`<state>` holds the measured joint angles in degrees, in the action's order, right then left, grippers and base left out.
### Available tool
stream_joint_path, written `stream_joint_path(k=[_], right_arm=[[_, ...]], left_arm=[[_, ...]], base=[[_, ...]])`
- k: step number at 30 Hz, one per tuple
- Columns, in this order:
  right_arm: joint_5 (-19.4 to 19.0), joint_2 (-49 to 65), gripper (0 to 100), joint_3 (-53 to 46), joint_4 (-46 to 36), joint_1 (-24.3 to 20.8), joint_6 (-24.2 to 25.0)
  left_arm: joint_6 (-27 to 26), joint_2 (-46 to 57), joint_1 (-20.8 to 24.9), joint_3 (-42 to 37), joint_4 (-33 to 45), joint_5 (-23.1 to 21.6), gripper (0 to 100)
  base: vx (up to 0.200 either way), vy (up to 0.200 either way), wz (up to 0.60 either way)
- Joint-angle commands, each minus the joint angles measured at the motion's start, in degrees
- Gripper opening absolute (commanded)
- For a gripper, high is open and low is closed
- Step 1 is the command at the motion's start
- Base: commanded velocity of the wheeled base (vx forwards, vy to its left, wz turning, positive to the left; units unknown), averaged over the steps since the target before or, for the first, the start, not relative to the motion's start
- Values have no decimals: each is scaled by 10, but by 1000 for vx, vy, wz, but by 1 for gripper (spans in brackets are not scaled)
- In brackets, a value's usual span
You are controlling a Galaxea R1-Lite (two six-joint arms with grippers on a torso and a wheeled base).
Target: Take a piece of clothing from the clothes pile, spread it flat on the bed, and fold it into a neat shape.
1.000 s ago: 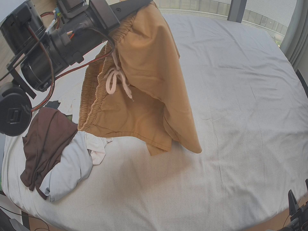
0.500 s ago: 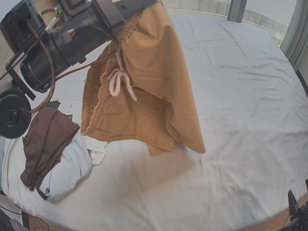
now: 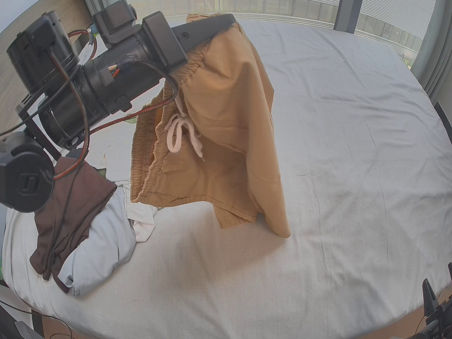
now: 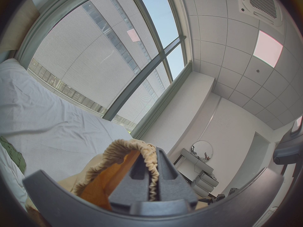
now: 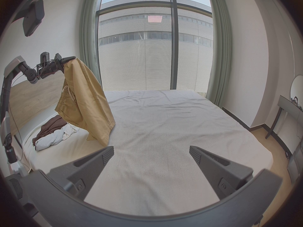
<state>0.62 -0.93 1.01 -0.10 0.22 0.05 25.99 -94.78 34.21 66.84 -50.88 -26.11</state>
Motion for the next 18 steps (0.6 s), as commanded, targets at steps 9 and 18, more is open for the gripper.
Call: stream_joint_path(k=[9,18], right_arm=[[0,8,100,-9,0,1,0],[0,8,100,-10,1,0,0]], left_arm=[[-1,4,-6,-51,-53,2,0],[-1,29,-28,-96,-120,4,0]], base=[[0,0,0],[0,0,0]])
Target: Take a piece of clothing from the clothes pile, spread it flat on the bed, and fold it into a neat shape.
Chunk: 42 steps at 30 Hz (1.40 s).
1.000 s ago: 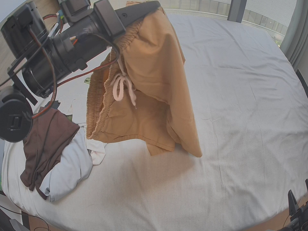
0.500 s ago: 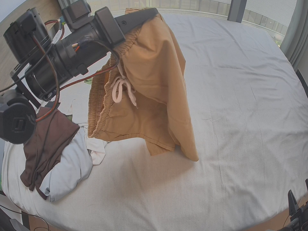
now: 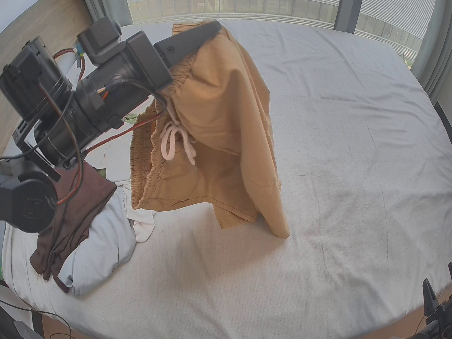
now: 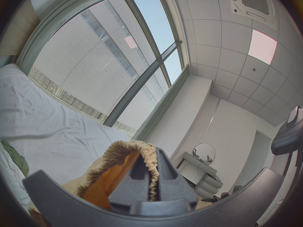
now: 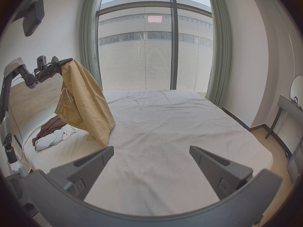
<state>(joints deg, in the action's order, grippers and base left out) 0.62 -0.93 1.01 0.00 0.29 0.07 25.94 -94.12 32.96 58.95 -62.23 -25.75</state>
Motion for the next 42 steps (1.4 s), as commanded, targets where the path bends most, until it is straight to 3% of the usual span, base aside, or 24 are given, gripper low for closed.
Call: stream_joint_path(k=[1,20,26,30,32,34,38,42], right_arm=[[0,8,100,-10,0,0,0],[1,8,100,-10,3,0,2],[-2,0,100,39,57,5,-5],[-60,-88,100,87,50,-9,47],[-111,-146,100,114,51,-16,104],[-156,-211,100,148,55,-15,128],[-190,-328,100,203,76,-27,168],[-204,-420,100,232,112,-61,171]], left_arm=[[1,26,-17,-22,-8,-4,0],[4,2,-11,42,2,-11,0],[3,-7,-1,55,17,-11,0],[3,-14,5,60,18,-11,0],[3,-16,5,61,18,-11,0],[3,-20,4,63,18,-11,0],[3,-21,4,65,17,-11,0],[3,-20,3,65,16,-11,0]], base=[[0,0,0],[0,0,0],[0,0,0],[0,0,0],[0,0,0],[0,0,0],[0,0,0],[0,0,0]])
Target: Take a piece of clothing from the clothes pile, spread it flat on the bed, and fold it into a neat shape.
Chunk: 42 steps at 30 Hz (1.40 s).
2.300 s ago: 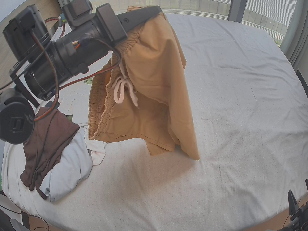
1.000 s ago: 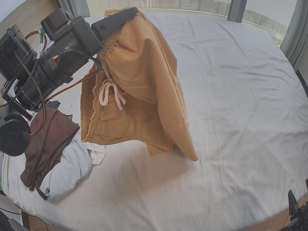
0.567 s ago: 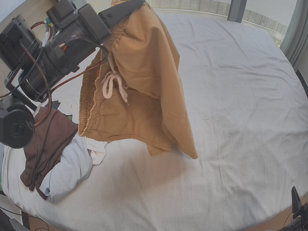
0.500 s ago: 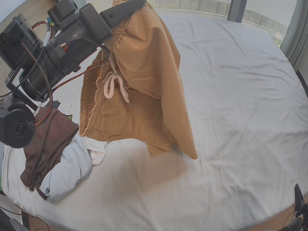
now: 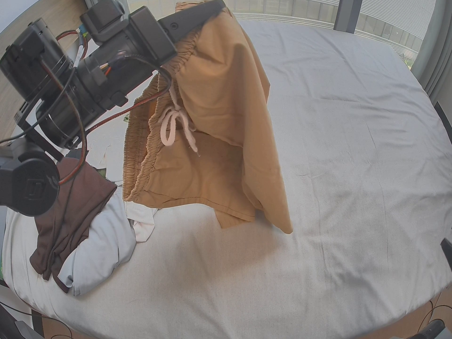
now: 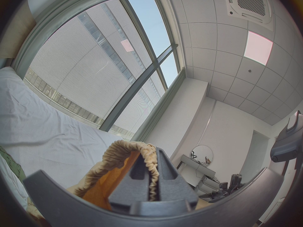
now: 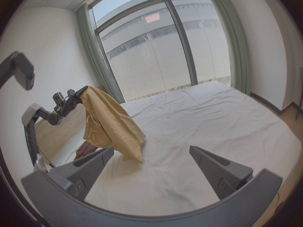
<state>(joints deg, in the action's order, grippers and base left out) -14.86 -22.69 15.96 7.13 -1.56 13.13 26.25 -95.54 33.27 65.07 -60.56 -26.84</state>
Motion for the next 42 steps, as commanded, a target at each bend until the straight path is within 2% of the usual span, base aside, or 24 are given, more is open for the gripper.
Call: stream_joint_path(k=[1,5,8,12,16,20,27,30,40,42], right_arm=[[-49,-223,100,88,48,-50,41],[-52,-324,100,103,104,-99,49],[-79,-380,100,108,177,-145,48],[-112,-462,100,145,226,-146,54],[-114,-532,100,153,257,-151,60],[-114,-607,100,136,323,-148,71],[-111,-743,100,119,498,-150,141],[-111,-782,100,117,543,-151,161],[-108,-876,100,126,607,-167,185],[-106,-895,100,139,612,-178,205]], left_arm=[[0,-7,0,4,-1,0,0],[0,-7,0,4,-3,0,0],[0,-6,0,6,-3,0,0],[0,-7,0,12,-2,0,0],[-1,-9,-2,8,-2,0,0],[0,-10,-4,7,-1,0,0],[-1,-12,-15,6,-1,0,0],[-2,-16,-21,5,0,0,0],[-3,-22,-22,8,-1,0,0],[-3,-23,-22,6,-1,0,0]], base=[[0,0,0],[0,0,0],[0,0,0],[0,0,0],[0,0,0],[0,0,0],[0,0,0],[0,0,0],[0,0,0],[0,0,0]])
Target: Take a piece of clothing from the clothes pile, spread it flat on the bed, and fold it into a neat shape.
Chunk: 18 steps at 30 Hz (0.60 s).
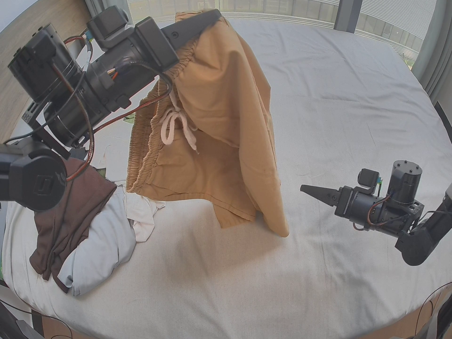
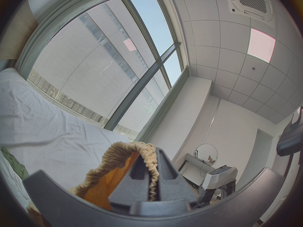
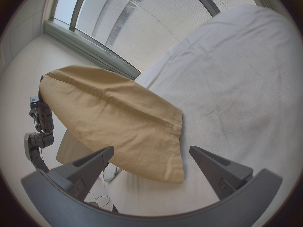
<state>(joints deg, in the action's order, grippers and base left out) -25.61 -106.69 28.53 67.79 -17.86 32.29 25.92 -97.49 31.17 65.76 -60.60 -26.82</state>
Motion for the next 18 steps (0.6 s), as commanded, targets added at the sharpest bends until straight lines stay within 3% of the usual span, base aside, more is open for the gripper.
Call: stream_joint_path(k=[1,18], right_arm=[[2,-64,100,22,5,-17,17],[30,-191,100,171,-4,-21,21]], left_arm=[[0,-3,-2,-2,0,0,0],[-1,-2,-2,1,0,-1,0]], base=[[0,0,0],[0,0,0]])
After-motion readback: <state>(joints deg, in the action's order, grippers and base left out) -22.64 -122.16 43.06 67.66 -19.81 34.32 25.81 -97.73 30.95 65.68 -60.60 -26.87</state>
